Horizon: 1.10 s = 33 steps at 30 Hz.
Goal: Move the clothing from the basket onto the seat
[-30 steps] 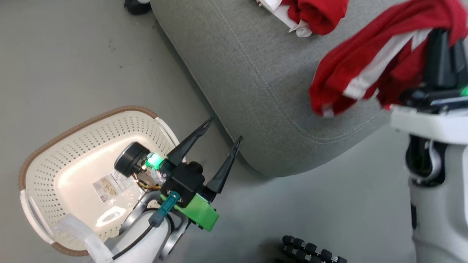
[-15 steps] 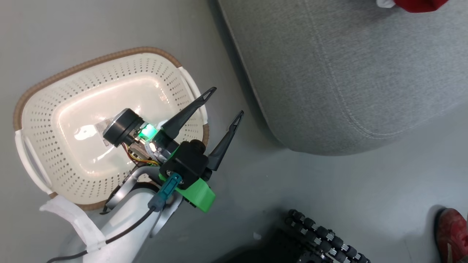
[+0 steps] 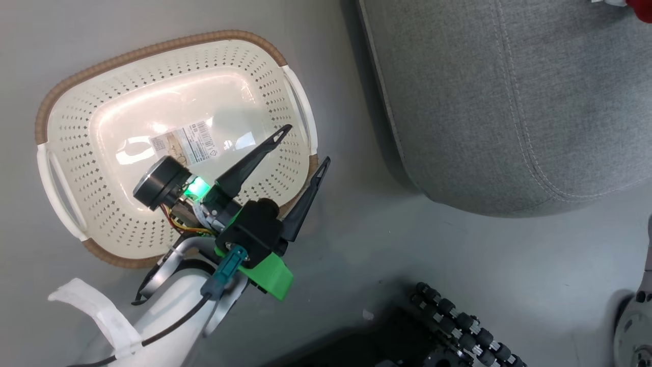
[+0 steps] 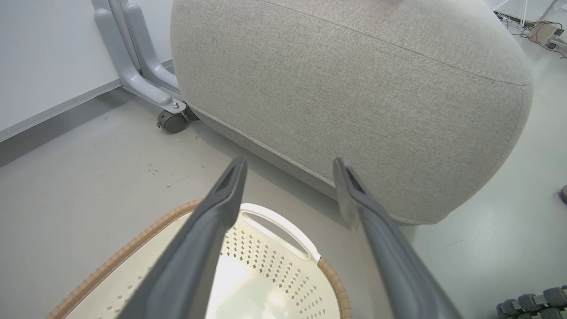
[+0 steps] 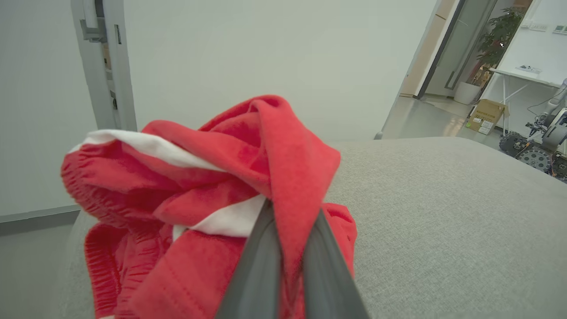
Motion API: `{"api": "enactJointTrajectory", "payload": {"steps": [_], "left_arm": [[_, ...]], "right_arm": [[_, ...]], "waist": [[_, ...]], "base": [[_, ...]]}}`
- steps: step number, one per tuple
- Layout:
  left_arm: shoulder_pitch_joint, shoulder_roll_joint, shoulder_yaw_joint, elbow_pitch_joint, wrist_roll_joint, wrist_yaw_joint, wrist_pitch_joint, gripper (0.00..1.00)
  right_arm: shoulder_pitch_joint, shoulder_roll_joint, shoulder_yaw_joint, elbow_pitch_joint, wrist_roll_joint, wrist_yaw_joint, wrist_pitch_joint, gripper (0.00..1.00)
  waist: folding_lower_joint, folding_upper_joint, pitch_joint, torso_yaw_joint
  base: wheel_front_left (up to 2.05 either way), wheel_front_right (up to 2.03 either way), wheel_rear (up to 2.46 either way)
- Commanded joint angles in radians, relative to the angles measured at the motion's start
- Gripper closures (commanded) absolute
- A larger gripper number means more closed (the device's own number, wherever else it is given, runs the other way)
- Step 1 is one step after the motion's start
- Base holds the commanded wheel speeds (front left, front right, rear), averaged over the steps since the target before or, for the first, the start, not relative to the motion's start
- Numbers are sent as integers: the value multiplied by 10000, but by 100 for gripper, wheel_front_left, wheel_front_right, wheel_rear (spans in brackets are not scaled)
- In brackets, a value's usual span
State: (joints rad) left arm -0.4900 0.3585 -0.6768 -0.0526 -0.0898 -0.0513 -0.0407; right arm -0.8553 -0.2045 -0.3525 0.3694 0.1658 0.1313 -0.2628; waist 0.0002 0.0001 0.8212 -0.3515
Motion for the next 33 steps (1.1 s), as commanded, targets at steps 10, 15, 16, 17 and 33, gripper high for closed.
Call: {"api": "enactJointTrajectory", "payload": {"steps": [10,15,16,17,33], "left_arm": [[390,-498,-71,591,-522,207,-814,0],[581,-1103,88,1240,-1012,402,-1573,0],[609,-1214,127,1371,-1141,433,-1675,0],[802,-1617,434,1989,-1612,580,-2028,0],[3209,-2669,3738,2488,-1990,1404,-2234,0]], "right_arm": [[1629,856,-845,-882,-656,-12,-30,0],[2780,1147,-273,-1315,-695,-11,-30,0],[2987,1175,-97,-1359,-686,-11,-30,0],[3886,1191,868,-1474,-541,-12,-30,0],[6320,1146,4510,-2115,-82,-11,-30,0]], "waist": [[-2,-1,-1465,261],[-2,-1,-2528,838],[-2,-1,-2709,950],[-2,-1,-3516,1523],[-2,-1,-6763,3052]], "base": [[0,0,0],[0,0,0],[0,0,0],[0,0,0],[0,0,0]]}}
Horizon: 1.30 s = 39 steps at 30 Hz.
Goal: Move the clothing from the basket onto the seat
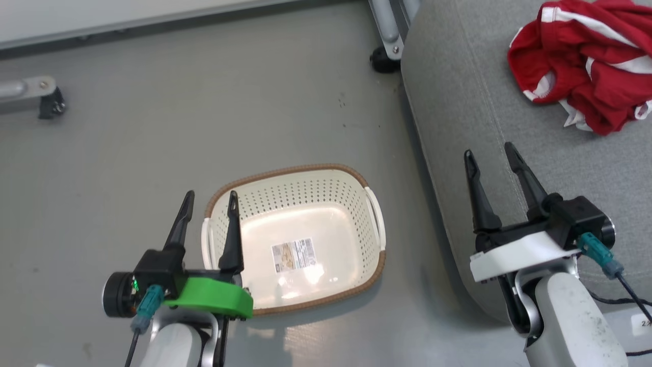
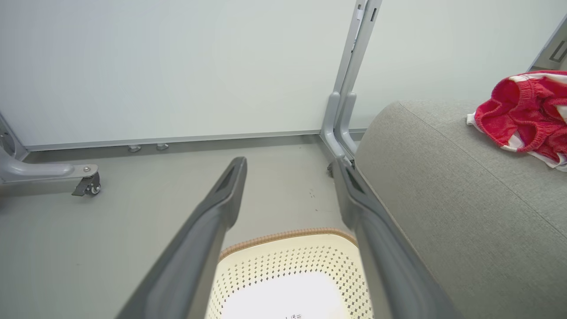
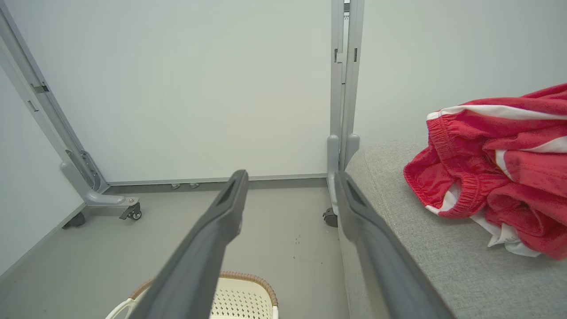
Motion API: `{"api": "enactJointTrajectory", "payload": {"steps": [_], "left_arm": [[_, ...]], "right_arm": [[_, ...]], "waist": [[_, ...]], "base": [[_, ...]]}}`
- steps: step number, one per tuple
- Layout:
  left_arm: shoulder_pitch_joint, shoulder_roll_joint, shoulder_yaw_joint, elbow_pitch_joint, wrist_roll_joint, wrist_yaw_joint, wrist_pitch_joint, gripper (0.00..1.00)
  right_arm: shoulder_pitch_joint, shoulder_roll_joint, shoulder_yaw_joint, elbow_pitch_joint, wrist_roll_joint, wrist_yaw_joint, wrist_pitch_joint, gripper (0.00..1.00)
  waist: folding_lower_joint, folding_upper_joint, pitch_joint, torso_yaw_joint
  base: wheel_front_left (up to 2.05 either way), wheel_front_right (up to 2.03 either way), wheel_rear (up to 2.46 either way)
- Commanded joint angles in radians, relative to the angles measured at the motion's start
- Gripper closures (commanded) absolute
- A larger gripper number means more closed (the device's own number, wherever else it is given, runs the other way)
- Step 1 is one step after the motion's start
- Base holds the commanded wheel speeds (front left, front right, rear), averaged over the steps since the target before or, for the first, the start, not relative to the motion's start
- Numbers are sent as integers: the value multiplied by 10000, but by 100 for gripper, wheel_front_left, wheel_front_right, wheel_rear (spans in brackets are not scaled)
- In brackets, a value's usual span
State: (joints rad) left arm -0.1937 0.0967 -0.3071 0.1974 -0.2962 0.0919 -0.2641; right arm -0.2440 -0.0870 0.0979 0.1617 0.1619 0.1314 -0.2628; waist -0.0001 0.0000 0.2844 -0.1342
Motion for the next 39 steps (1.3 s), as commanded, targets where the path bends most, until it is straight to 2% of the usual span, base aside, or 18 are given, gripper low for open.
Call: {"api": "enactJointTrajectory", "payload": {"steps": [1,10,19,36,37,39], "left_arm": [[497,-84,234,-146,169,-47,-1,0],[2373,-369,1408,-984,631,-391,-2,0],[3531,-449,1730,-1375,1193,-444,-1,0],[3529,-455,1651,-1249,1296,-173,-3,0],[3512,-466,1657,-1252,1253,-211,0,100],[3527,-470,1649,-1090,1228,-212,2,100]], "right_arm": [[351,6,55,-125,-41,-13,-30,0],[1869,133,528,-725,-40,-13,-30,0],[2862,31,426,-824,262,-13,-30,0],[3076,178,416,-587,95,-13,-30,0],[3009,163,426,-594,95,-2,0,100],[3050,163,441,-427,99,0,4,100]], "waist": [[1,0,-1589,894],[1,0,-2785,892],[1,0,-3312,811],[1,0,-3608,895],[1,0,-3611,895],[1,0,-3612,896]], "base": [[0,0,0],[0,0,0],[0,0,0],[0,0,0],[0,0,0],[0,0,0]]}}
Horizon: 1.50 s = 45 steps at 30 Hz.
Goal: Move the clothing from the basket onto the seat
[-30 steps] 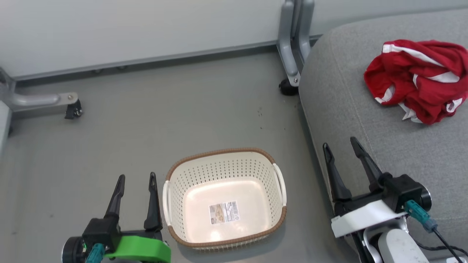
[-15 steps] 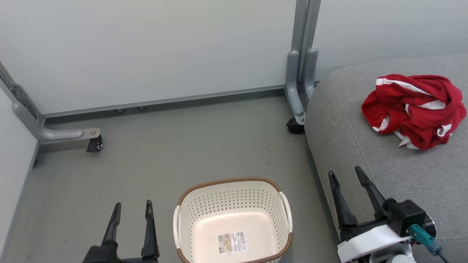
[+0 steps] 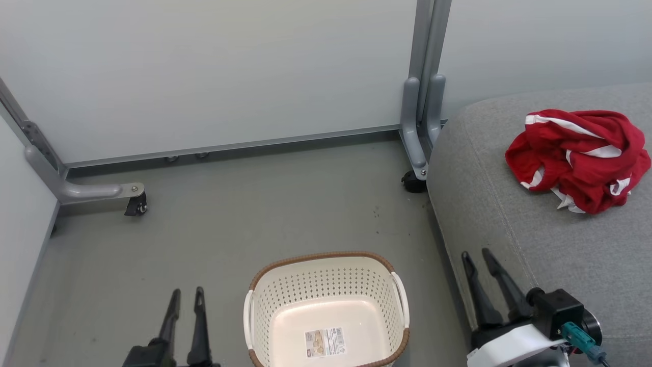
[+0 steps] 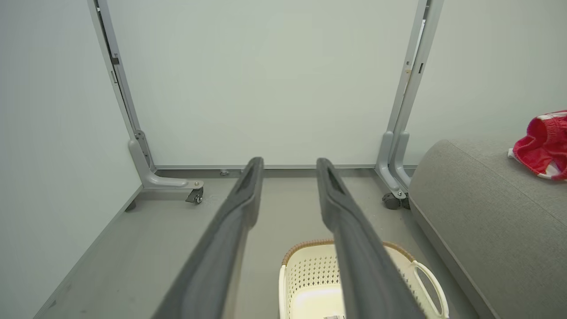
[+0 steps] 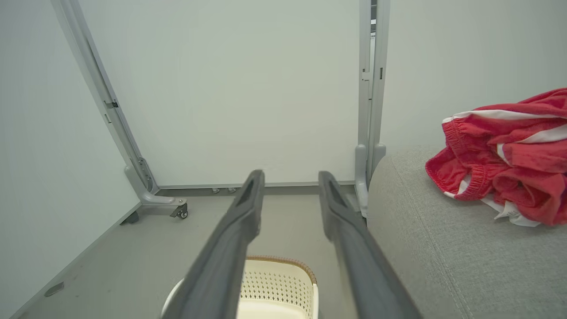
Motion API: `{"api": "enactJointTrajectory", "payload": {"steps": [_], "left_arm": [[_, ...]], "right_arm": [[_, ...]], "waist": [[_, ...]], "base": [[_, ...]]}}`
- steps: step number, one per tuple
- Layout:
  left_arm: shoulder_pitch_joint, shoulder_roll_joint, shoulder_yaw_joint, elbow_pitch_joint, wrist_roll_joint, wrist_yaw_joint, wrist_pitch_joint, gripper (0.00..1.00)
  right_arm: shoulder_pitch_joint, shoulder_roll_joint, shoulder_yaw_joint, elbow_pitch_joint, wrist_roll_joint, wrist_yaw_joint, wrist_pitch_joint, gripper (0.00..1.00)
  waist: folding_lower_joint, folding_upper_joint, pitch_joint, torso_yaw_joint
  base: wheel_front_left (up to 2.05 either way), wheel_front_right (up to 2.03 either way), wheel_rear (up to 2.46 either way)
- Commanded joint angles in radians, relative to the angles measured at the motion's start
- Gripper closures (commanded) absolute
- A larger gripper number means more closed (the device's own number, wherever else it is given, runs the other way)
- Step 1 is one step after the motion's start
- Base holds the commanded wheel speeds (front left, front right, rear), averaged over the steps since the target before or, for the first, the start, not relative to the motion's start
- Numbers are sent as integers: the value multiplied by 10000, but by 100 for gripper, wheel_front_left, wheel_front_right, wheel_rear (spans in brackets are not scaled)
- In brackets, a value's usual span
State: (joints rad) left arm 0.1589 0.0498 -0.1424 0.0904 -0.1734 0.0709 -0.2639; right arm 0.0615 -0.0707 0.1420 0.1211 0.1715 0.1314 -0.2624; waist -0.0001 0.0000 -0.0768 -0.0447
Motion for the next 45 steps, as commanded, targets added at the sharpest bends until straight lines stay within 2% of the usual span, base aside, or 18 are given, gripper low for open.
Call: {"api": "enactJointTrajectory", "payload": {"steps": [1,8,20,45], "left_arm": [[5,-2,-3,39,-40,-8,1,100],[-244,90,154,144,-1695,-191,303,100],[-695,207,385,439,-3905,-509,746,100],[-1378,323,875,794,-7584,-1019,1558,100]], "right_arm": [[19,1,4,34,38,0,3,100],[-135,-62,-157,144,1691,-1,312,100],[-430,-135,-404,333,3890,-2,759,100],[-868,-183,-914,610,7550,-3,1587,100]], "waist": [[1,0,2,1],[1,0,52,29],[1,0,127,71],[1,0,285,159]], "base": [[0,0,0],[0,0,0],[0,0,0],[0,0,0]]}}
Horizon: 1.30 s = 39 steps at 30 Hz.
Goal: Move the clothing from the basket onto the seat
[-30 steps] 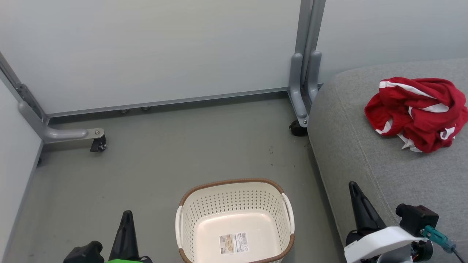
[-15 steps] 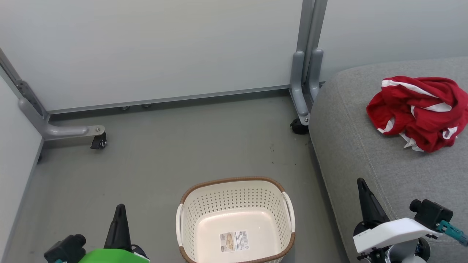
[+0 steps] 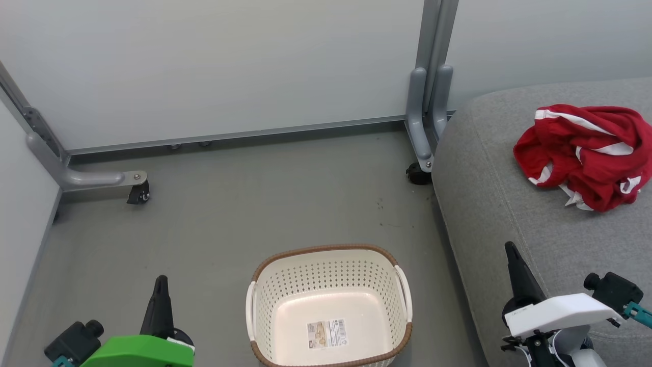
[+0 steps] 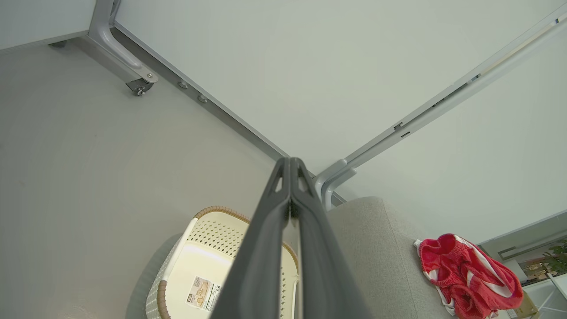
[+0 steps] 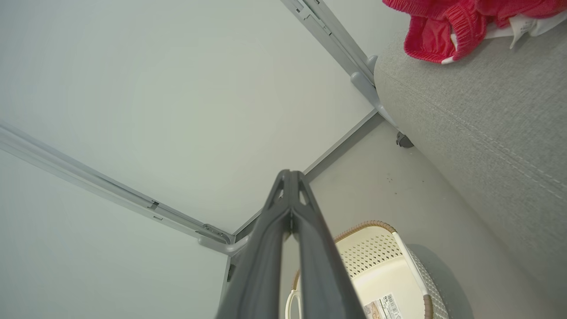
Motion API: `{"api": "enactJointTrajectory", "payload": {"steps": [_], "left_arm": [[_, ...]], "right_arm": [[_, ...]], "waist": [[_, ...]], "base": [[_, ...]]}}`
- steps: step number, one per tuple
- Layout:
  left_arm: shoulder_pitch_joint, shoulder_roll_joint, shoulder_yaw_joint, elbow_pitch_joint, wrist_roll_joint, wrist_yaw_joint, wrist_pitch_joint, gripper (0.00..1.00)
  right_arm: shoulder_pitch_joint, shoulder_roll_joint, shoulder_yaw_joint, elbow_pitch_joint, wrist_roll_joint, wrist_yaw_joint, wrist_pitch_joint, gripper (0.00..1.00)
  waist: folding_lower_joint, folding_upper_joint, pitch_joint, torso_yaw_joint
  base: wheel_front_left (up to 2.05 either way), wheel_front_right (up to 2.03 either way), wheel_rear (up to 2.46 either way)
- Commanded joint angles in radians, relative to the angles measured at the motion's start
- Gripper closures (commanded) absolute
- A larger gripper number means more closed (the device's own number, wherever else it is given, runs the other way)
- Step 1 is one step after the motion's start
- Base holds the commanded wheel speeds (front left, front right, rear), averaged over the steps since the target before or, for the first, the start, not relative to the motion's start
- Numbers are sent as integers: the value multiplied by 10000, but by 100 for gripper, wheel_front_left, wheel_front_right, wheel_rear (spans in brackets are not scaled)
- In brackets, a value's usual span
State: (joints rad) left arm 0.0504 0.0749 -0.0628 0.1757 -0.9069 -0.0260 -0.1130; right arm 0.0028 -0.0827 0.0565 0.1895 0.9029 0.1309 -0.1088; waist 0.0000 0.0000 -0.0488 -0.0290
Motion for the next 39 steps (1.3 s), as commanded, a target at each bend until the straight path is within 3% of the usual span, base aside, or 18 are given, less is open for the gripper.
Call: {"api": "enactJointTrajectory", "payload": {"steps": [1,39], "left_arm": [[-313,74,98,-47,-357,-69,74,100],[-1059,95,800,353,-4327,-634,1120,100]], "right_arm": [[-290,-63,-77,-66,349,3,78,100],[-785,-9,-782,264,4312,2,1117,100]], "waist": [[0,0,10,6],[0,0,251,140]], "base": [[0,0,0],[0,0,0]]}}
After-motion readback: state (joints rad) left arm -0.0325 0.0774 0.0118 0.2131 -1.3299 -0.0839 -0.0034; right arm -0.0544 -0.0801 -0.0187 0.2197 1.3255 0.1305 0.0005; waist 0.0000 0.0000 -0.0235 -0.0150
